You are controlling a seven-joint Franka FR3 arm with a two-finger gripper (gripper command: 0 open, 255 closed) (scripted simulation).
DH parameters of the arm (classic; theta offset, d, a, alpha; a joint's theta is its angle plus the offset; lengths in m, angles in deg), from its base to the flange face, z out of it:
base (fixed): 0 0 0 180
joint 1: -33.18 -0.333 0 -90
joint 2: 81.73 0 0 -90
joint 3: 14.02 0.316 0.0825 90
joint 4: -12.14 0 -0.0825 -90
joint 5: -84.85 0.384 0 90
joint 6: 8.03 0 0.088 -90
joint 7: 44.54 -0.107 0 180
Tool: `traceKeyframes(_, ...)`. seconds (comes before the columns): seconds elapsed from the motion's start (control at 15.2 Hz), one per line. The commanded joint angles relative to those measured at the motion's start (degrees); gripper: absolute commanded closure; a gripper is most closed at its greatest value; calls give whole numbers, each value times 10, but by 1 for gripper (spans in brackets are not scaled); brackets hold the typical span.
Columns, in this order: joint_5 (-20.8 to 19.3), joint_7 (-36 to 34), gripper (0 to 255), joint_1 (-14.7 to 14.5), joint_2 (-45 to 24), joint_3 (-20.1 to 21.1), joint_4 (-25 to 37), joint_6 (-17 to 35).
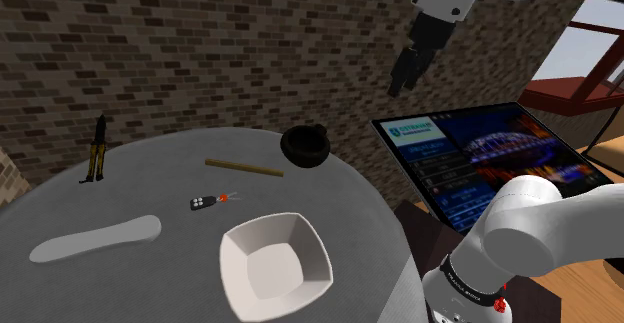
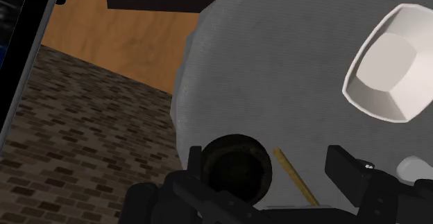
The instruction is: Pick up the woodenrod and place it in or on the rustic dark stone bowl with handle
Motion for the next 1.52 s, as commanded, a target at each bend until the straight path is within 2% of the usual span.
traceKeyframes(0.0,0,0,0,0,0,0,0,0)
traceKeyframes(0.73,0,45,0,-44,-168,35,-11,186)
traceKeyframes(1.45,-25,74,0,-77,-373,76,57,330)
